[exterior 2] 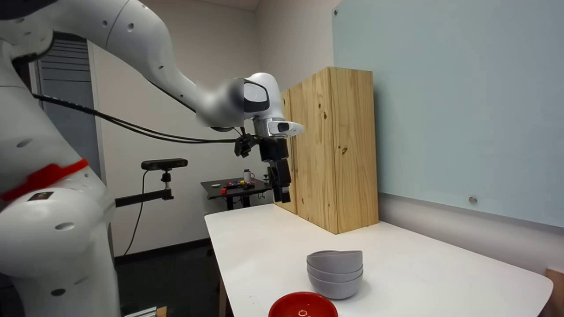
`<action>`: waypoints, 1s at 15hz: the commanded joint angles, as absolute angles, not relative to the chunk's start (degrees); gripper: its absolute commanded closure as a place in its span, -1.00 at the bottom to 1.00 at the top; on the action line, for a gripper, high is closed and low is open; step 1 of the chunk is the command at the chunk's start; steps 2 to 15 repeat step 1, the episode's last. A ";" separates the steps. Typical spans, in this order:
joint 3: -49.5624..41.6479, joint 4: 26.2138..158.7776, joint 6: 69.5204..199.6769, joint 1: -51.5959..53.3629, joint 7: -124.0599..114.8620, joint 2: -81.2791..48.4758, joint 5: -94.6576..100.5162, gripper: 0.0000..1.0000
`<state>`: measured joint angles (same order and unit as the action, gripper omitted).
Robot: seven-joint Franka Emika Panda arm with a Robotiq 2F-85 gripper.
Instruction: Pick up the grey bowl on the left and place it on the stacked grey bowls.
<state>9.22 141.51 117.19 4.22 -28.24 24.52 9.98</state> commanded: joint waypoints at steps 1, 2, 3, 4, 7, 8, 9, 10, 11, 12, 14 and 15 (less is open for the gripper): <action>10.14 141.44 117.14 3.21 -27.84 24.58 9.53 -1.00; 10.14 141.44 117.14 3.21 -27.84 24.58 9.53 -1.00; 10.14 141.44 117.14 3.21 -27.84 24.58 9.53 -1.00; 10.14 141.44 117.14 3.21 -27.84 24.58 9.53 -1.00; 10.14 141.44 117.14 3.21 -27.84 24.58 9.53 -1.00; 10.14 141.44 117.14 3.21 -27.84 24.58 9.53 -1.00; 10.14 141.44 117.14 3.21 -27.84 24.58 9.53 -1.00; 10.14 141.44 117.14 3.21 -27.84 24.58 9.53 -1.00; 10.14 141.44 117.14 3.21 -27.84 24.58 9.53 -1.00; 10.14 141.44 117.14 3.21 -27.84 24.58 9.53 -1.00; 10.14 141.44 117.14 3.21 -27.84 24.58 9.53 -1.00; 10.14 141.44 117.14 3.21 -27.84 24.58 9.53 -1.00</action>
